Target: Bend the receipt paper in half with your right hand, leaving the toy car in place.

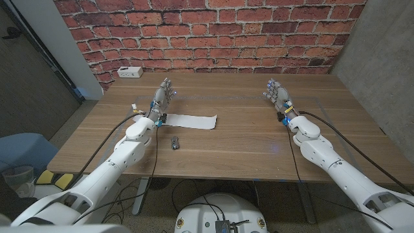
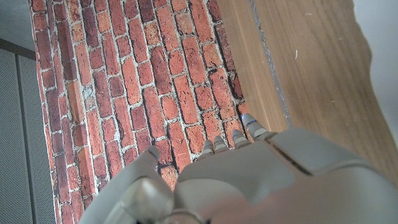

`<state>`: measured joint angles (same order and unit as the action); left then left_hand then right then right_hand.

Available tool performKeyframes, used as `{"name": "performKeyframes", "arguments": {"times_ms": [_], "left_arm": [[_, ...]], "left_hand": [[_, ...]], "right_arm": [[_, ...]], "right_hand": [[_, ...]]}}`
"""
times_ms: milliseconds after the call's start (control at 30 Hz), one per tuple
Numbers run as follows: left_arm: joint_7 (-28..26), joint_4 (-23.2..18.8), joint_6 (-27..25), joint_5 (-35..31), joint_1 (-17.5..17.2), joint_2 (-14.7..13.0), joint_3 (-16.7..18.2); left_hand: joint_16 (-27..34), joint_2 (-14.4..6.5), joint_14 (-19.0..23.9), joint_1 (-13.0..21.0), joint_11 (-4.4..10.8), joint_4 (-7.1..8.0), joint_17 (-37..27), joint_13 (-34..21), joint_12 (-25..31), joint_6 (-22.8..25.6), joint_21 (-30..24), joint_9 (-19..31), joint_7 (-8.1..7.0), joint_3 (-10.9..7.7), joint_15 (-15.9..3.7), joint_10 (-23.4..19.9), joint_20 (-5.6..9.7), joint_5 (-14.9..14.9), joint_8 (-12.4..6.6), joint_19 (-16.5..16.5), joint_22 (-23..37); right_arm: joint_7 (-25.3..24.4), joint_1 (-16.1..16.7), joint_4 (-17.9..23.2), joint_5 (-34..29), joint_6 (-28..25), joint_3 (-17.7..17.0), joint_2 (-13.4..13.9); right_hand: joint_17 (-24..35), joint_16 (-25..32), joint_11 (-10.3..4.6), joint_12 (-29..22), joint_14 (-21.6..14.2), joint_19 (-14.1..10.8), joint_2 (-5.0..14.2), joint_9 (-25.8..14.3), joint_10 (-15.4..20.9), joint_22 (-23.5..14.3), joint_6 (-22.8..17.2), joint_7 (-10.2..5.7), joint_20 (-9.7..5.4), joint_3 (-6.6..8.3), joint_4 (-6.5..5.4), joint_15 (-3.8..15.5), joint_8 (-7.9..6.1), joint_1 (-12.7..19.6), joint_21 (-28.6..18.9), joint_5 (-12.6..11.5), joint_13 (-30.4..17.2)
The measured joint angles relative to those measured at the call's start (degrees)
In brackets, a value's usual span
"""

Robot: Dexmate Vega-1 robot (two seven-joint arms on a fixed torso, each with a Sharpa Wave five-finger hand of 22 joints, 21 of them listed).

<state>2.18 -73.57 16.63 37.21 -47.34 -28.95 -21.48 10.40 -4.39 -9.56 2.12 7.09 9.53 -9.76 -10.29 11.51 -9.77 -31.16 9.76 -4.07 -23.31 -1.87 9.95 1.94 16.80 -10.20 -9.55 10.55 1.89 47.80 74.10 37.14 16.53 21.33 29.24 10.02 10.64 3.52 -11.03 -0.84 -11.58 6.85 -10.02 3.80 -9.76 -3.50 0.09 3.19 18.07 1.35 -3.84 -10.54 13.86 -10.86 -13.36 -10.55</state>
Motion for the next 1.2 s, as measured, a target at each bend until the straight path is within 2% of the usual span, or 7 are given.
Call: {"name": "performKeyframes", "arguments": {"times_ms": [133, 267, 367, 600, 833, 867, 1200], "left_arm": [[-0.4, -0.2, -0.4, -0.4, 0.1, -0.1, -0.1], [-2.3, -1.8, -1.9, -1.5, -0.2, -0.9, -0.3], [-3.8, -2.9, -3.2, -2.2, -0.6, -1.5, -0.3], [-8.5, -7.4, -7.1, -4.7, -2.0, -3.7, -0.3], [-14.6, -10.9, -12.7, -7.6, -3.2, -5.3, -0.3], [-15.1, -13.3, -13.2, -7.8, -4.1, -6.3, -0.2], [-21.9, -20.3, -20.4, -11.1, -6.6, -9.2, 0.5]], "left_hand": [[0.2, 0.0, 0.0, 0.0, 0.00, 0.00, 0.0, 0.0, 0.3, 0.0, 0.0, 0.0, 0.00, 0.00, 0.01, 0.0, -0.78, 0.0, -0.40, -0.4, 0.0], [0.7, -0.3, -0.3, 0.3, -0.81, -0.26, -0.3, 0.0, 0.4, -0.2, -0.3, 0.0, -0.66, -0.27, 3.10, -0.1, -6.56, 0.0, -0.62, -0.3, 0.0], [0.7, -0.7, -0.3, 0.7, -3.45, -0.55, -0.3, 0.0, 0.8, 0.1, -0.3, 0.0, -0.95, -0.56, 4.43, -0.1, -8.33, 0.0, -1.06, -0.3, 0.0], [1.1, -1.2, -0.3, 2.3, -5.15, -1.66, -0.3, -0.3, 1.3, 0.1, -1.1, 0.3, -0.95, -1.67, 6.12, -0.1, -9.86, -0.6, -1.06, -0.2, 0.0], [1.7, -2.3, -0.3, 4.6, -6.67, -3.19, -0.3, -0.3, 1.7, -0.1, -1.1, 0.3, -0.71, -3.21, 6.70, -0.1, -9.95, -1.8, -1.50, -0.1, 0.3], [1.7, -2.4, 0.0, 5.1, -6.87, -3.46, -0.3, -0.3, 2.0, -0.1, -1.1, 0.3, -0.69, -3.48, 6.93, 0.0, -9.95, -1.8, -1.50, -0.1, 0.3], [1.7, -3.7, 3.3, 8.4, -8.50, -5.92, -0.2, -0.3, 2.7, 3.4, -1.3, 0.3, 1.45, -5.31, 7.15, -2.4, -9.94, -3.7, -1.75, -0.1, 0.3]], "right_arm": [[0.0, 0.0, 0.0, -0.7, 0.1, 0.3, 0.1], [-0.4, 0.0, 0.7, -1.7, 0.2, 0.7, 0.4], [-1.1, 0.1, 1.6, -2.5, 0.2, 0.9, 0.7], [-2.6, 0.7, 4.4, -4.9, -0.4, 1.7, 1.8], [-3.5, 1.3, 7.0, -6.9, -0.6, 2.7, 2.9], [-4.1, 1.4, 7.2, -8.4, -0.5, 2.8, 3.0], [-5.0, 2.2, 9.9, -14.2, 0.9, 4.8, 4.4]], "right_hand": [[0.0, 0.4, 0.90, -0.2, -0.9, -0.3, 1.38, 0.0, 0.9, 0.0, -0.9, -0.51, 0.31, 1.21, 1.21, -0.46, -0.29, 1.7, -0.4, 0.0, 0.0], [0.2, 0.6, 0.89, -0.6, -2.2, -0.9, 2.78, 0.0, 2.4, 0.0, -2.8, -0.73, 0.50, 2.74, 2.00, -0.66, -0.71, 3.5, -0.4, 0.5, 0.0], [0.4, 1.0, 0.68, -0.9, -3.0, -1.3, 3.19, 0.0, 3.4, -0.3, -3.6, -0.69, 0.91, 3.23, 1.80, -0.83, -0.73, 3.9, -0.4, 0.8, 0.0], [0.8, 2.3, 0.99, -1.3, -6.2, -2.9, 3.86, 0.0, 6.0, -0.3, -5.8, -1.15, 1.03, 4.88, 1.91, -1.17, -1.14, 5.5, -0.8, 1.7, 0.0], [1.1, 3.3, 1.51, -1.8, -9.0, -3.9, 4.25, -0.1, 9.1, -0.3, -9.1, -0.69, 1.63, 6.24, 1.68, -1.60, -1.35, 6.5, -1.3, 2.2, -0.3], [1.1, 3.4, 1.29, -2.0, -9.2, -4.3, 4.25, -0.2, 9.3, -0.3, -9.1, -0.71, 1.64, 6.46, 1.57, -1.38, -1.35, 6.5, -1.3, 2.3, -0.3], [1.6, 4.4, 1.46, -2.6, -12.6, -5.9, 4.40, -0.3, 13.1, -0.3, -13.0, -0.33, 1.62, 7.96, 1.35, -0.84, -1.80, 8.3, -1.7, 2.8, -0.3]]}}
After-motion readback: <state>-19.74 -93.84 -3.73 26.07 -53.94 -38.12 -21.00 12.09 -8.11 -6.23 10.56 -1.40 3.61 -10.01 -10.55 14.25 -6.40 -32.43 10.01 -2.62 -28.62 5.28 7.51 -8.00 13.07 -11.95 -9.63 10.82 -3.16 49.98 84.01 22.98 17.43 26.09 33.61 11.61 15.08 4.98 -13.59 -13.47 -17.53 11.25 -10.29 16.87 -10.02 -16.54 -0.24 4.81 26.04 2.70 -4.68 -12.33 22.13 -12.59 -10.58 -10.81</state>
